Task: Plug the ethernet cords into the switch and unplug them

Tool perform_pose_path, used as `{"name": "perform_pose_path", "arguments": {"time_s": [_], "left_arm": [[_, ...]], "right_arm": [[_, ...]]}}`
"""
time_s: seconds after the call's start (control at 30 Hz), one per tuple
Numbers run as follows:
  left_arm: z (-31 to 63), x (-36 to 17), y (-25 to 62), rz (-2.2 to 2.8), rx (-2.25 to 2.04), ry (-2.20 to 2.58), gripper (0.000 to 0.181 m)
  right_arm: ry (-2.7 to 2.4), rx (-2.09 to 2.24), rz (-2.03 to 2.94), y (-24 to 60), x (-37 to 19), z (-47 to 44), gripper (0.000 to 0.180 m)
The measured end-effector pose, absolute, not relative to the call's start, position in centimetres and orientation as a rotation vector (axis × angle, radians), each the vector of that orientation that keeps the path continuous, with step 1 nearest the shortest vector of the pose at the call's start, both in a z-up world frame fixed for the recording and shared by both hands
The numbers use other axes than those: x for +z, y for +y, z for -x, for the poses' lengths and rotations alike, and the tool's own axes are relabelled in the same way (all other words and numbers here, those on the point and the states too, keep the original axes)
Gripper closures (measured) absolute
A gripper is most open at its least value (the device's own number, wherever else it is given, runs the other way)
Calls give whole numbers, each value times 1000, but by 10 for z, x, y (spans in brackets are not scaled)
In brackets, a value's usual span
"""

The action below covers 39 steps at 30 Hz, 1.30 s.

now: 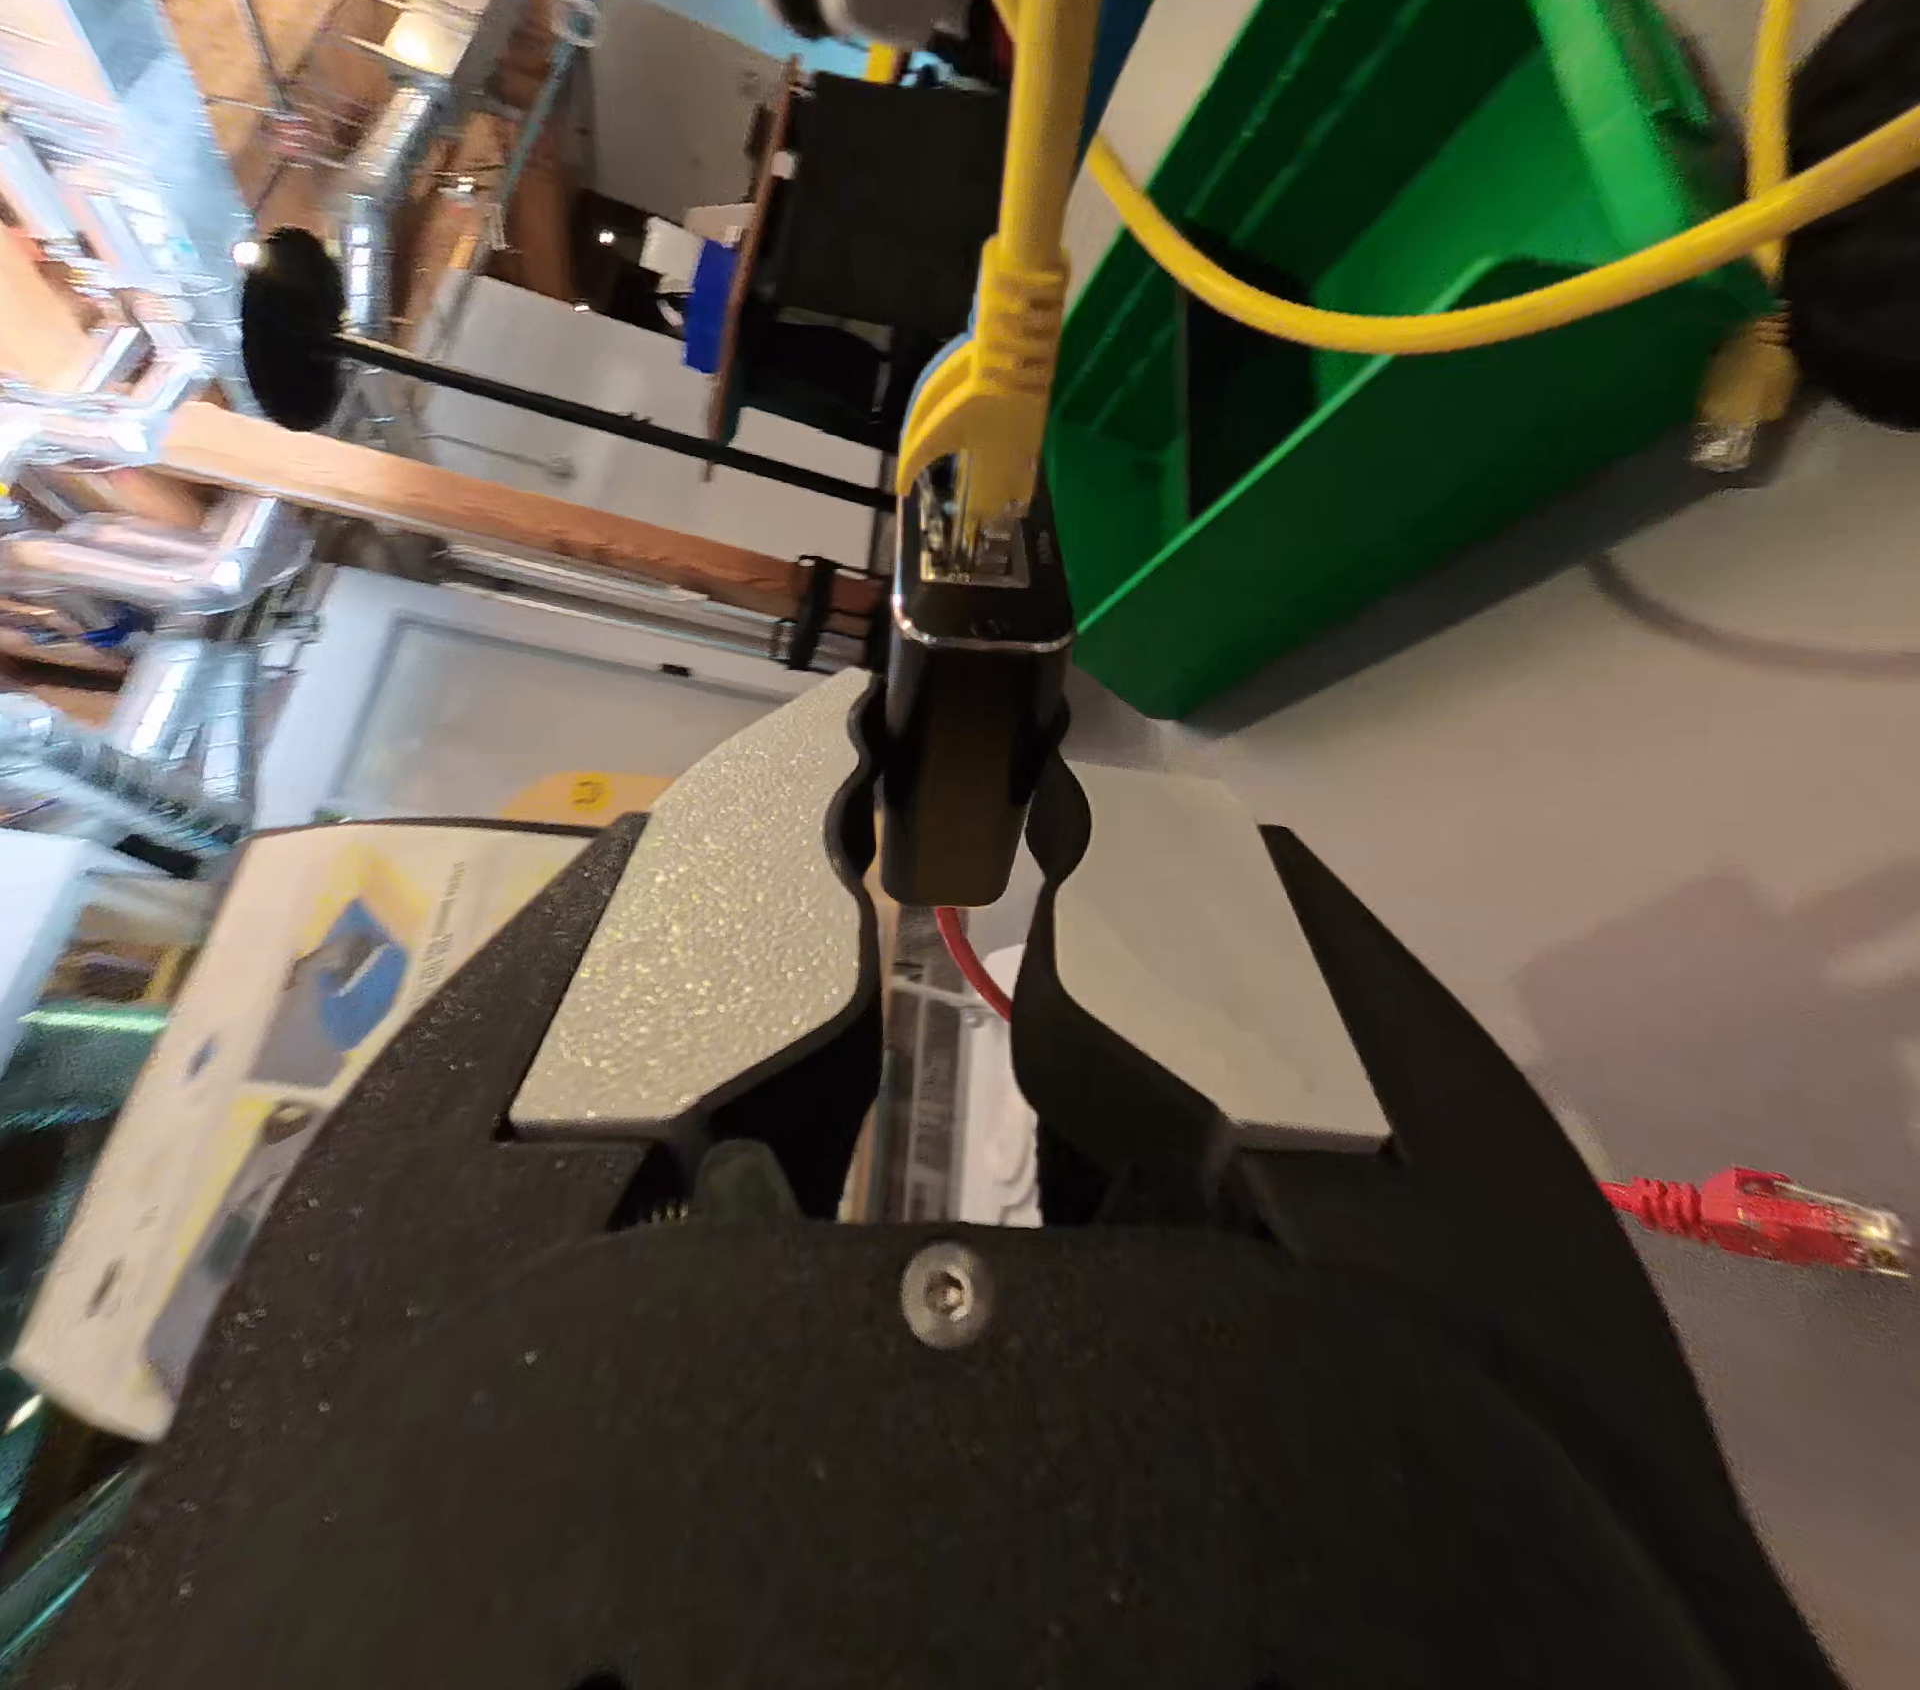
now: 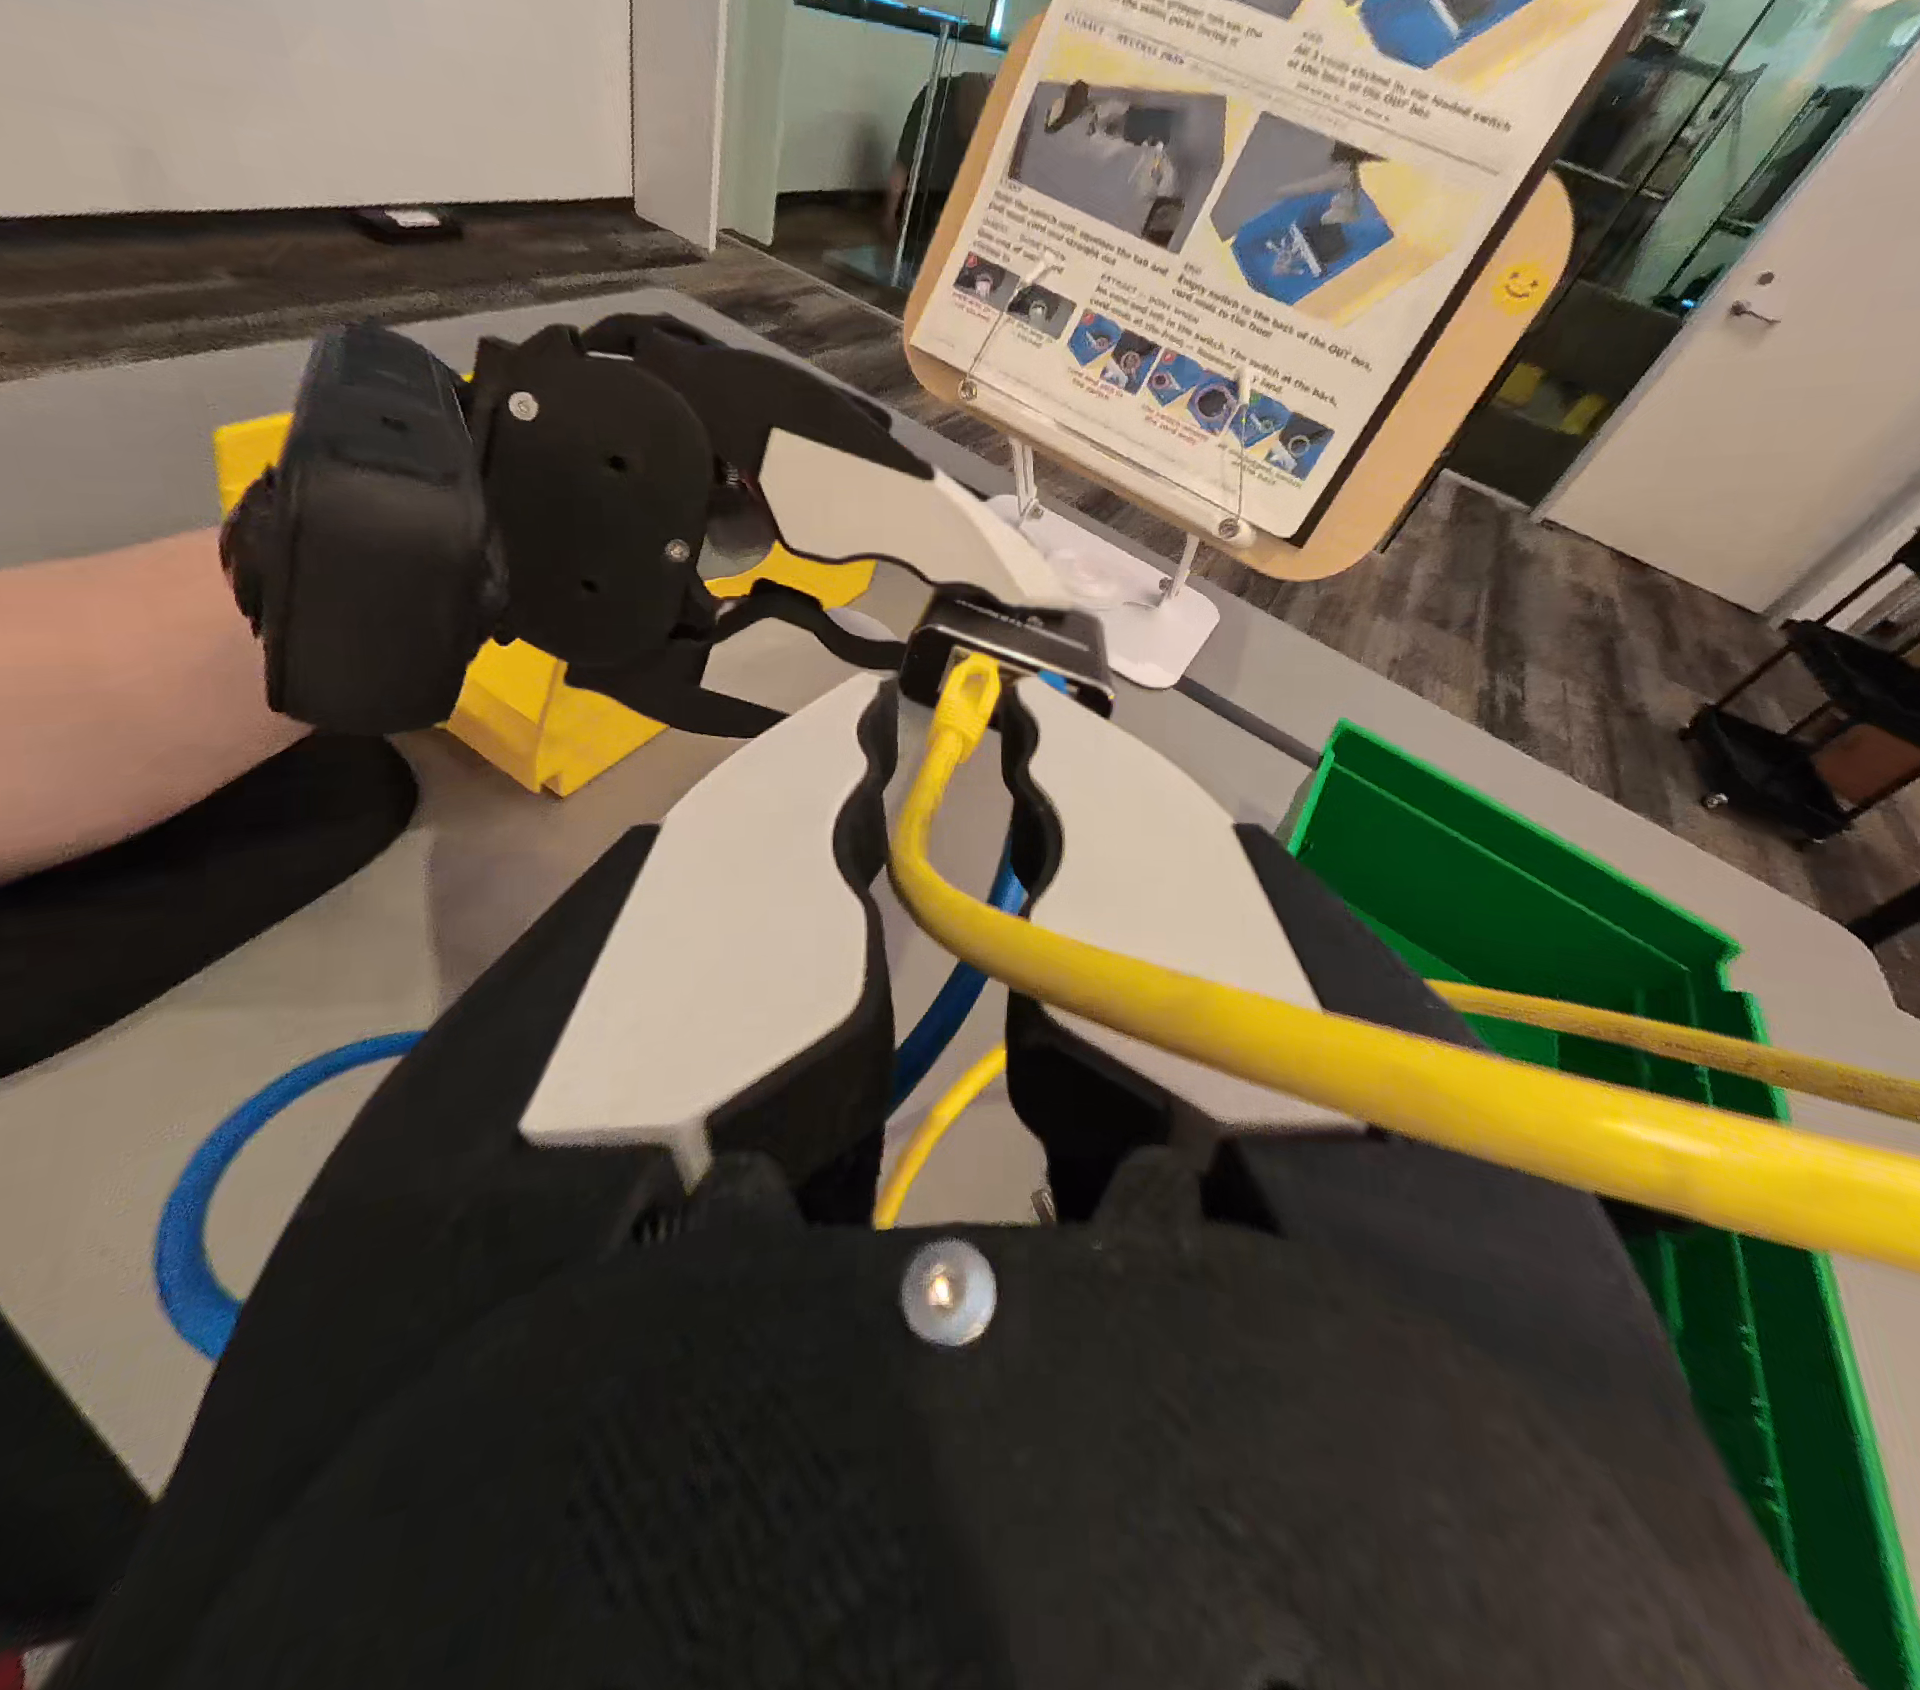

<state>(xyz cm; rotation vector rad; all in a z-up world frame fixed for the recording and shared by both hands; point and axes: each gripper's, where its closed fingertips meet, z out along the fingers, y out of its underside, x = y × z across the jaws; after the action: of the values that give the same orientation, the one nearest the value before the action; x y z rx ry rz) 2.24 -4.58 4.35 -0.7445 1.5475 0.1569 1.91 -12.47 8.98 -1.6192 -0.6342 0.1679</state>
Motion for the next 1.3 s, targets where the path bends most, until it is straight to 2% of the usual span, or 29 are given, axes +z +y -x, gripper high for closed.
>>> {"name": "perform_pose_path", "arguments": {"time_s": [0.37, 1.3], "left_arm": [[-7, 76, -40, 767, 263, 1417, 156], [-1, 102, -49, 739, 361, 1319, 156]], "right_arm": [[-583, 139, 1689, -126, 95, -16, 163], [-647, 4, 1646, -123, 110, -7, 164]]}}
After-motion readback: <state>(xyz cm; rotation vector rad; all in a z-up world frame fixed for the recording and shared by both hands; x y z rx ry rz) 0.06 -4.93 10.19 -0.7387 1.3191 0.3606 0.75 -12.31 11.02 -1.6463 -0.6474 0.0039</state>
